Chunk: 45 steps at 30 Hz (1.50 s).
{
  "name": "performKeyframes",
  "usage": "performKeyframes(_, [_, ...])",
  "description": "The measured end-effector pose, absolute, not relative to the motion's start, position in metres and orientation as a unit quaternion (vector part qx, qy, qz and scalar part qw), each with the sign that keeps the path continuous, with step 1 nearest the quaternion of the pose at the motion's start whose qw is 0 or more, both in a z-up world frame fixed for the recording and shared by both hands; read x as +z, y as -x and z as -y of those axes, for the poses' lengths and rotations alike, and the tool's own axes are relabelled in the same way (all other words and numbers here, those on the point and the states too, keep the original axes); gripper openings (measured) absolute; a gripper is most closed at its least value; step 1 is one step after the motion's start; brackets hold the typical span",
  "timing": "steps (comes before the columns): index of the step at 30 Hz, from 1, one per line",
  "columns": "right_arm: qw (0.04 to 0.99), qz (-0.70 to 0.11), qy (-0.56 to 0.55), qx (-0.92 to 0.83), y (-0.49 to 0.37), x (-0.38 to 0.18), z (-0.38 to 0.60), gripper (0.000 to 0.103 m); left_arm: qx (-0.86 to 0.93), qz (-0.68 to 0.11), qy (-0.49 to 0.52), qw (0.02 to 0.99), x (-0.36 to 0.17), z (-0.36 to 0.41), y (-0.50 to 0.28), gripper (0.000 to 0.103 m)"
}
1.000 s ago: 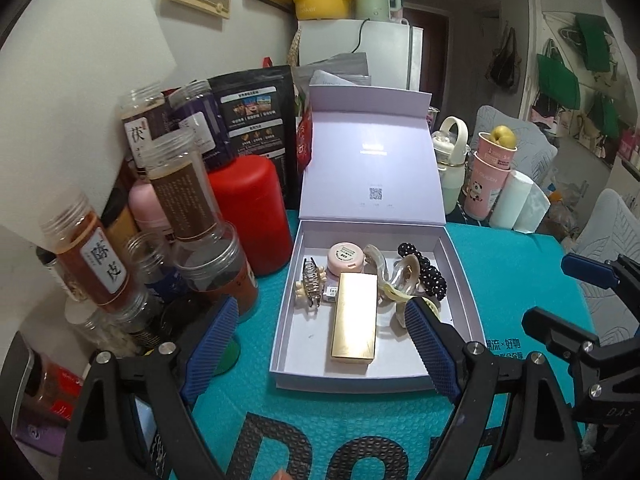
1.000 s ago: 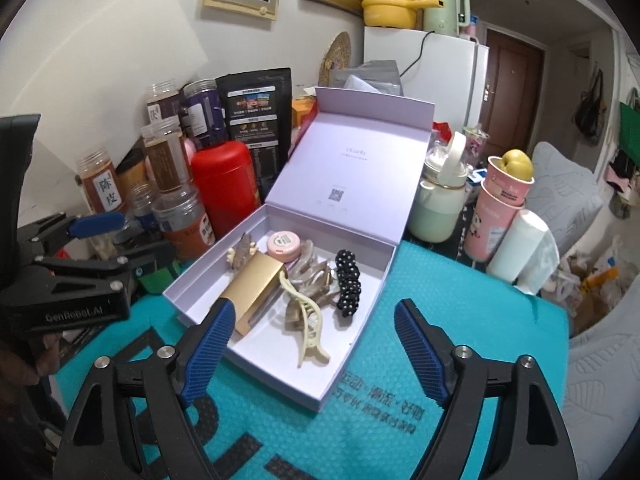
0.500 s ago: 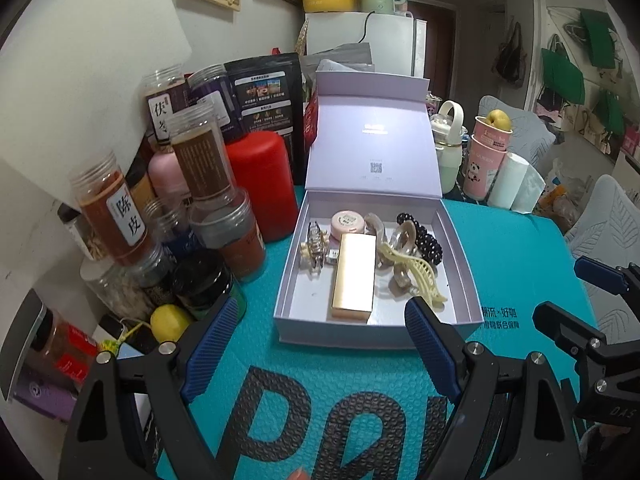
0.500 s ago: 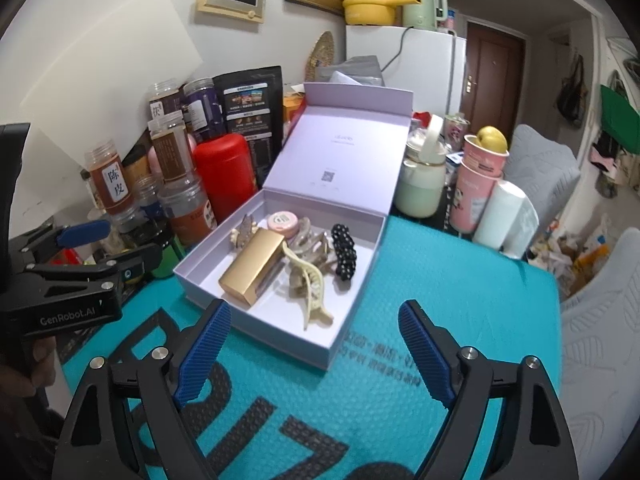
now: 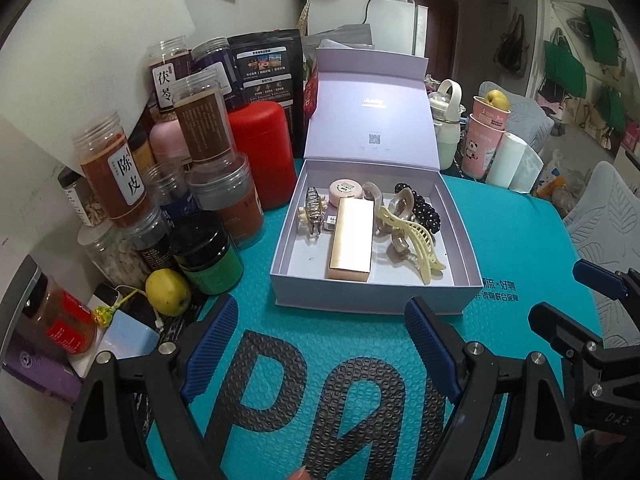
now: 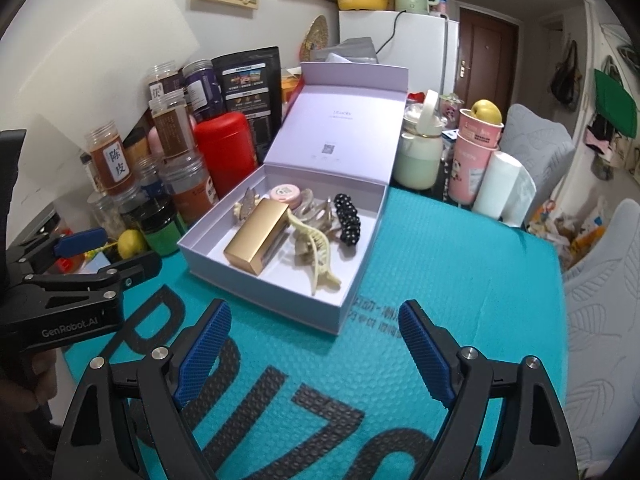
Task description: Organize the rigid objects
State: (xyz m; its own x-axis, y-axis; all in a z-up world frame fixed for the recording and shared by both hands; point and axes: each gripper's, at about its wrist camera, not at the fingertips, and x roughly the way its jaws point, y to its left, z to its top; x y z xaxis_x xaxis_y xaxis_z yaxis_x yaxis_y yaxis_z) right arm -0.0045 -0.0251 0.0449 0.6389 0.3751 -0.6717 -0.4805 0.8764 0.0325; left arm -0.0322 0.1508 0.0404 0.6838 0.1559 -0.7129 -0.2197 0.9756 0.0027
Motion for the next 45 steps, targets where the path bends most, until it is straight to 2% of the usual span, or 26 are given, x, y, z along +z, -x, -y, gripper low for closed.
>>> performKeyframes(45, [0.903, -0.351, 0.076, 0.236, 0.008, 0.048, 0.027, 0.087, 0.084, -0.395, 0.02, 0.915, 0.039, -0.14, 0.035, 0.086])
